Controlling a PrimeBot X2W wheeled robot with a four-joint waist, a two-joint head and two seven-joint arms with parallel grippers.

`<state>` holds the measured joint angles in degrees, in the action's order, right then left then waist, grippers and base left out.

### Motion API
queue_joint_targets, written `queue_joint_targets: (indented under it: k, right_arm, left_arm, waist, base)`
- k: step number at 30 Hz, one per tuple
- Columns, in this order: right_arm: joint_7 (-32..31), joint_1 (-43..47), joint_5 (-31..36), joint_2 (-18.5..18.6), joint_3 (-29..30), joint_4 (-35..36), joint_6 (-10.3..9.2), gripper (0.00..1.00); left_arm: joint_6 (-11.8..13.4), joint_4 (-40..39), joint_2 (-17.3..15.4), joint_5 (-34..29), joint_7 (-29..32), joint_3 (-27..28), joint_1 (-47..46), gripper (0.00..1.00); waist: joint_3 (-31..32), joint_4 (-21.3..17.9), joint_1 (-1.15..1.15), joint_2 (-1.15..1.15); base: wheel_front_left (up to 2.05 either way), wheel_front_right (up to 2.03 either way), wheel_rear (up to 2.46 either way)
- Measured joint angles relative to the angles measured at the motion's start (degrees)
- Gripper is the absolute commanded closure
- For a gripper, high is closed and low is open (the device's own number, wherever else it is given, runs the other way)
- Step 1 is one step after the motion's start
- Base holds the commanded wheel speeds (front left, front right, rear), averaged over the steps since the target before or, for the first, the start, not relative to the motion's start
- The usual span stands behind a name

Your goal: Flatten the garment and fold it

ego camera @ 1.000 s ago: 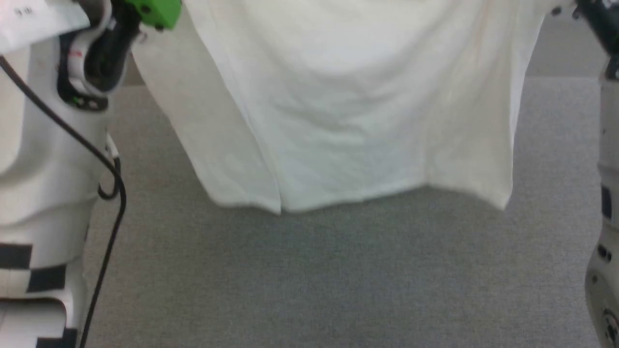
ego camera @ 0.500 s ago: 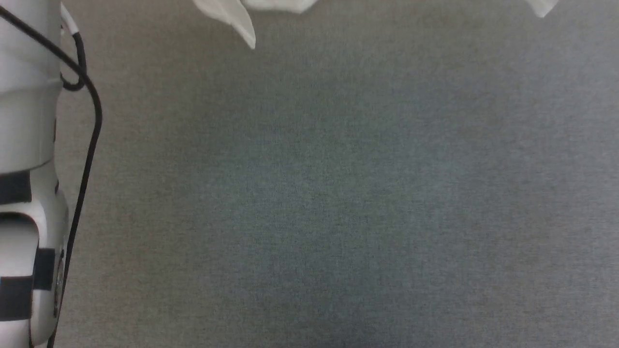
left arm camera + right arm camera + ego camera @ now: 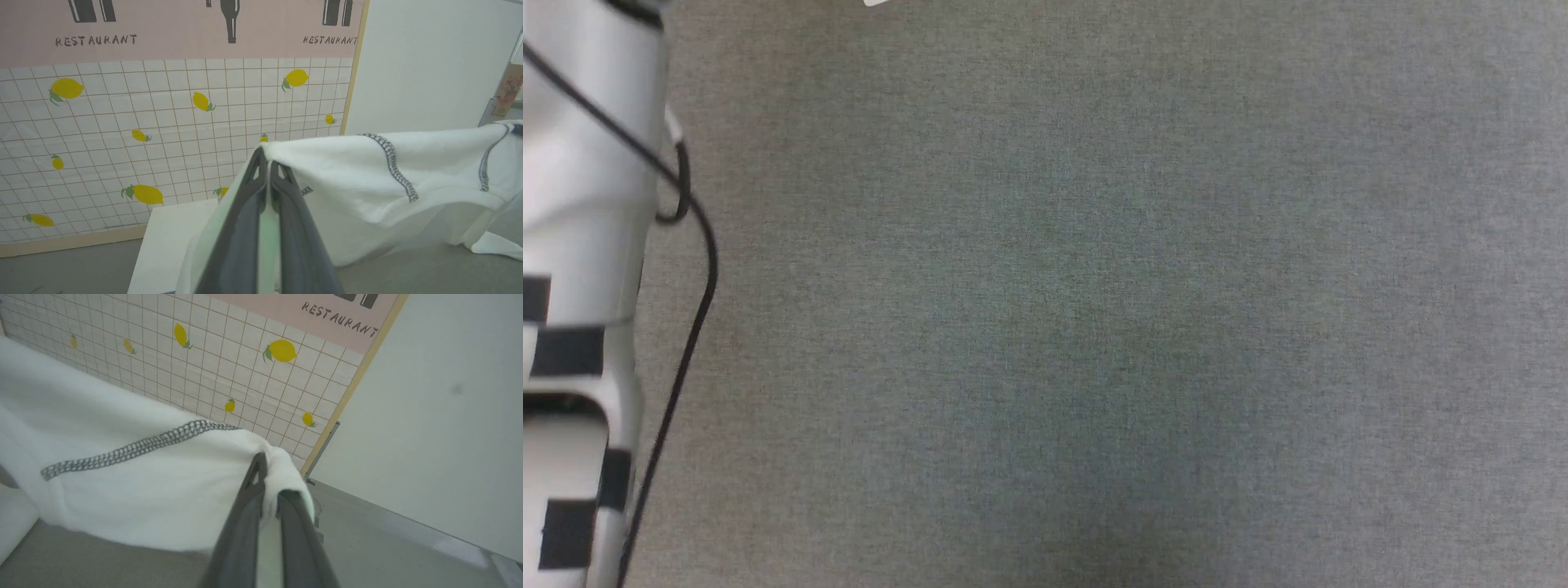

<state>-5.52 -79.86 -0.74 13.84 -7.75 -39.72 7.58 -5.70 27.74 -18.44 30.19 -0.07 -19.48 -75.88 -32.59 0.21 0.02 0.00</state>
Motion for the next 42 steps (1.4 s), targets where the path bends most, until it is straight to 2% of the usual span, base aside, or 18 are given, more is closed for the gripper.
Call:
queue_joint_targets:
  k: [3,8,12,15,19,27,34,42]
  right_arm:
    - [-0.7,3.8,-4.8,2.4,-3.1,2.5,0.00,1.00]
    - [-4.5,12.7,-12.9,8.3,-5.8,11.9,0.00,1.00]
    - [-8.4,22.5,-17.9,12.6,-3.7,21.8,0.03,1.00]
    - [-10.9,31.6,-20.0,13.9,0.0,29.7,0.03,1.00]
    - [-14.3,44.6,-21.0,13.1,4.3,38.4,0.04,1.00]
    - [-18.4,64.8,-20.9,7.3,8.8,49.8,0.03,1.00]
    - [-21.1,75.1,-20.7,5.0,10.3,52.8,0.04,1.00]
    - [-26.0,84.4,-21.2,3.8,11.3,54.4,0.04,1.00]
  left_arm:
    - [-0.9,-3.4,-2.5,0.2,1.0,-2.0,4.2,1.00]
    - [-1.3,-12.7,-6.7,1.3,4.2,-5.6,13.1,1.00]
    - [-0.9,-21.6,-9.5,3.4,6.5,-6.3,22.3,1.00]
    - [1.4,-28.1,-11.0,4.6,7.2,-6.1,29.7,1.00]
    - [4.0,-34.1,-13.1,4.5,7.6,-7.0,39.3,1.00]
    - [8.9,-40.3,-15.5,5.7,7.6,-7.7,55.8,1.00]
    - [10.4,-41.8,-17.4,7.1,9.1,-10.2,65.0,1.00]
    - [12.4,-43.5,-17.9,9.9,10.7,-12.5,74.8,1.00]
  waist:
    - [0.8,0.2,0.00,0.00]
    - [2.6,0.5,-0.01,0.00]
    - [4.1,0.8,-0.02,0.00]
    - [5.2,0.9,-0.02,0.00]
    - [7.0,1.0,-0.02,0.00]
    - [11.8,0.7,-0.02,0.00]
    - [16.2,0.4,-0.02,0.00]
    - [21.6,-0.1,-0.02,0.00]
  base:
    - [0.00,0.00,0.00]
    - [0.00,0.00,0.00]
    - [0.00,0.00,0.00]
    - [0.00,0.00,0.00]
    - [0.00,0.00,0.00]
    - [0.00,0.00,0.00]
    - [0.00,0.00,0.00]
    - [0.00,0.00,0.00]
